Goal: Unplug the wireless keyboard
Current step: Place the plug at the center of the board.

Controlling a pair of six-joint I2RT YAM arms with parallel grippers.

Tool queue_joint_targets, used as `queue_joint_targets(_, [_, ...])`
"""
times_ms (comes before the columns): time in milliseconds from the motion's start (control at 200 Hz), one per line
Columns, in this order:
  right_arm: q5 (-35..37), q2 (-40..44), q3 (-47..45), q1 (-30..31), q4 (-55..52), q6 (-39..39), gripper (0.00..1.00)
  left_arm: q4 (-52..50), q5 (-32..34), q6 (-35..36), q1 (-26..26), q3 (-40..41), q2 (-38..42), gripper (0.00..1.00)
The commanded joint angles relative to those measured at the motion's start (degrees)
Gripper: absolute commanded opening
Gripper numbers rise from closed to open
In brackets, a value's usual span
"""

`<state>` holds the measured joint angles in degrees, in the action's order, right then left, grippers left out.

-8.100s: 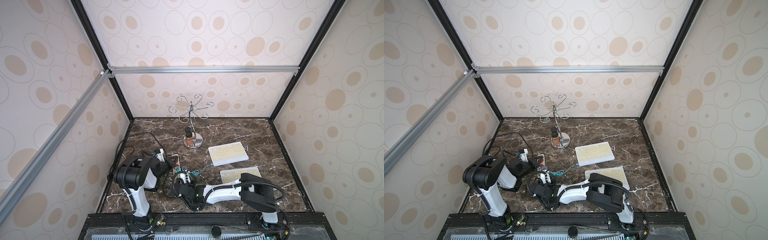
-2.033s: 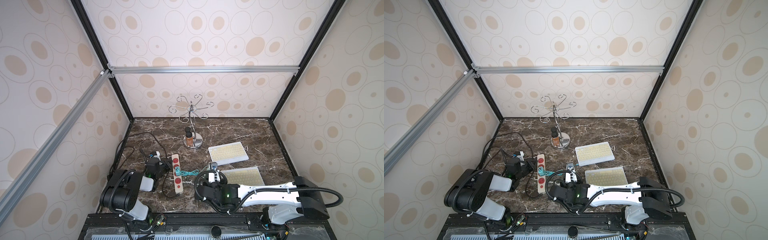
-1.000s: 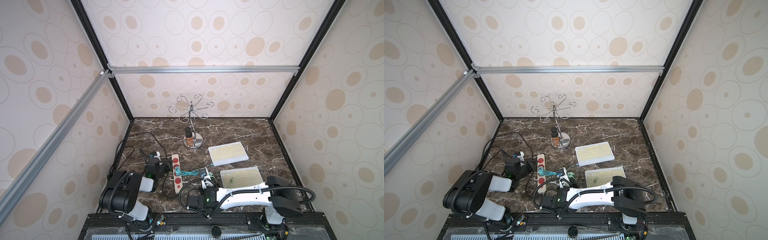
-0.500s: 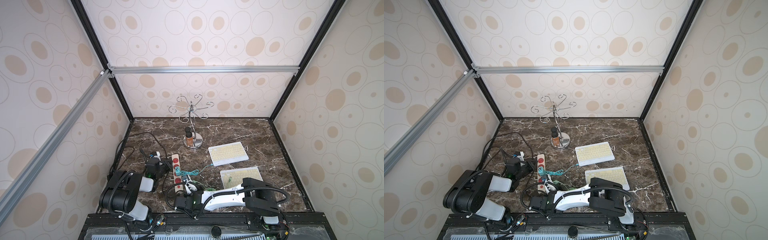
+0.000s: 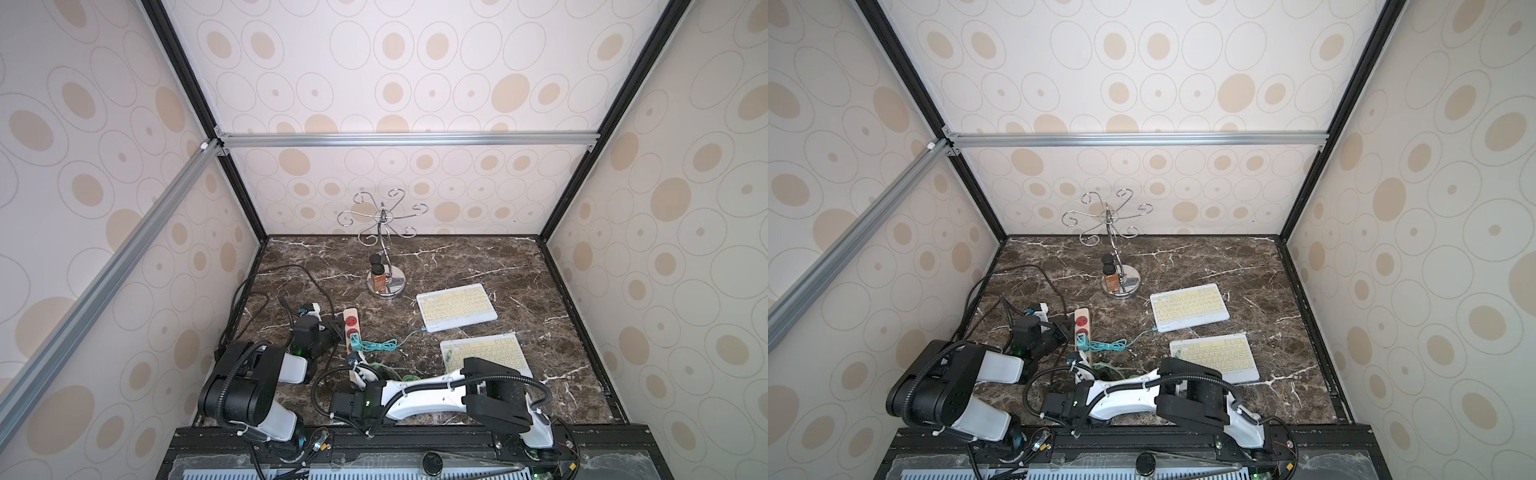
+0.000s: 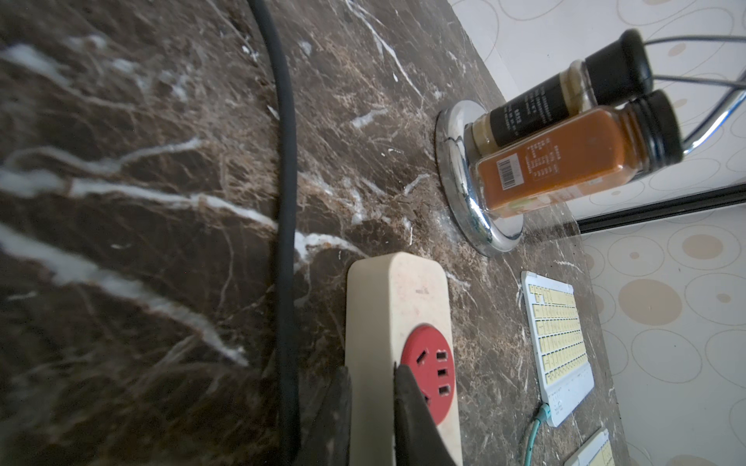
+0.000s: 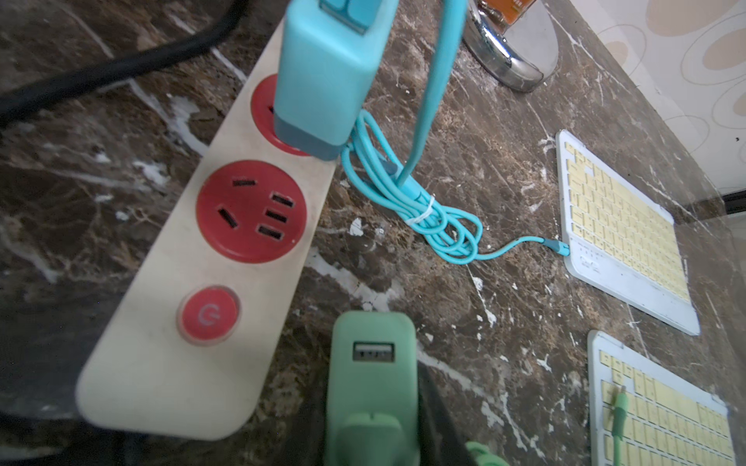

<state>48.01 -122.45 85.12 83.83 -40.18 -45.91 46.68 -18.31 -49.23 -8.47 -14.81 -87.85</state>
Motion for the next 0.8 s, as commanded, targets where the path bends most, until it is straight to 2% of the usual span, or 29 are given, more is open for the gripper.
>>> queue_joint_targets(0, [-0.2,-0.9,0.6,0.1,-7.0,-0.4,0.11,-3.3,0.1,0.5,-0.2,0.2,-1.8,0.2])
queue_joint_targets(220, [-2.0,0.7,-0.6,1.5,-9.4,1.9,0.19,-2.9,-0.1,0.3,-0.2,0.1,-2.5,0.19])
queue_joint_targets(350, [-3.4,-0.9,0.6,3.1,-9.9,3.5,0.27,-3.0,0.0,0.4,-0.2,0.1,-2.5,0.19])
queue_joint_targets(455, [-4.6,-2.8,2.2,3.5,-10.4,4.0,0.28,-3.0,0.0,0.4,-0.2,0.2,-2.5,0.19])
queue_joint_targets(630, [-7.2,-3.8,2.7,3.6,-9.0,5.1,0.3,-2.9,0.0,0.4,-0.2,0.1,-2.7,0.2])
queue_joint_targets(790, [-9.3,-3.4,2.2,3.6,-6.6,5.8,0.39,-2.9,-0.1,0.2,-0.2,0.1,-2.7,0.2])
